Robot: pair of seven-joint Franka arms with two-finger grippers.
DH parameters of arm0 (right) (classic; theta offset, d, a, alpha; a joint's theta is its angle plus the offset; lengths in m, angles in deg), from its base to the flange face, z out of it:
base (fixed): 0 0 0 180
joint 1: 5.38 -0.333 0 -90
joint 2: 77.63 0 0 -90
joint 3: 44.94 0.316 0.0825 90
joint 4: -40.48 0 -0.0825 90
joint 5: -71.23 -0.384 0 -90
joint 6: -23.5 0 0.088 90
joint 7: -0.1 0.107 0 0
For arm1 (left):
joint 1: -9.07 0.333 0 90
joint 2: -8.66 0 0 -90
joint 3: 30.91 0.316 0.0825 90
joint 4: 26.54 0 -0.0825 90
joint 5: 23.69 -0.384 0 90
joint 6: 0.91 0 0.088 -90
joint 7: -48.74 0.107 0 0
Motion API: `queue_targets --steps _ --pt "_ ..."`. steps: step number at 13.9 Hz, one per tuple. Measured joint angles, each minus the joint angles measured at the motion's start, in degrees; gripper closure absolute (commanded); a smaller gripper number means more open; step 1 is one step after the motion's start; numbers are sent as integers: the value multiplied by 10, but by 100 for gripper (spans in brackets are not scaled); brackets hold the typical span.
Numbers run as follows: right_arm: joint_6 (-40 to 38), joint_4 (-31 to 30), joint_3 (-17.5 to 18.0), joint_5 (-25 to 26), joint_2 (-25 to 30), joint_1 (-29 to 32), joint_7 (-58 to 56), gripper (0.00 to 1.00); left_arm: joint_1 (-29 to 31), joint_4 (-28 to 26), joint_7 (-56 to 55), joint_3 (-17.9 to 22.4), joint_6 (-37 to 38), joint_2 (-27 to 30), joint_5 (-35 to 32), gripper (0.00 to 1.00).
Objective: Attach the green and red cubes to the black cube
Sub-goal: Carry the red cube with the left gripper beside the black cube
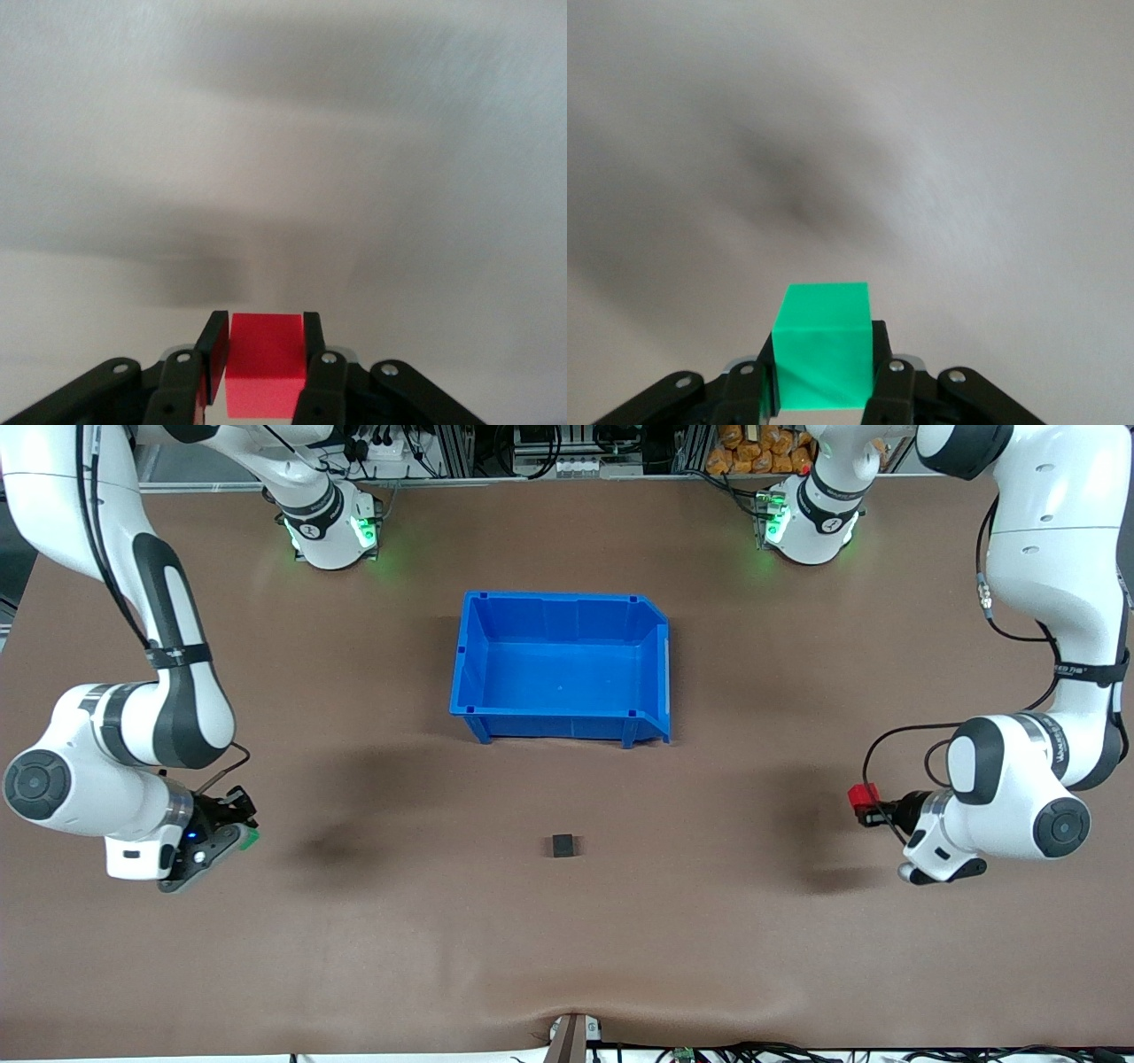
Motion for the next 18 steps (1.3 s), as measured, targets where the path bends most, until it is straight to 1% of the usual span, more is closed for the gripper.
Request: queue_targets --steps 3,6,8,12,15,18 --pt "9 21 1 0 -22 -35 -72 100 -27 25 -131 -2 -6 -20 12 100" --pt "21 59 1 0 -59 -69 -99 100 -43 28 -225 -6 -15 -25 62 100" --pt "36 81 2 0 -78 -91 -128 100 -59 28 -293 -8 -34 -30 81 100" --pt "51 118 1 1 -107 -115 -196 100 -111 38 -458 -11 -52 -39 154 100" --pt "51 138 1 1 -119 -125 -232 100 -124 65 -532 -10 -58 -57 216 100" --pt "61 150 1 1 -129 -139 -272 100 -139 86 -572 -2 -69 -74 224 100"
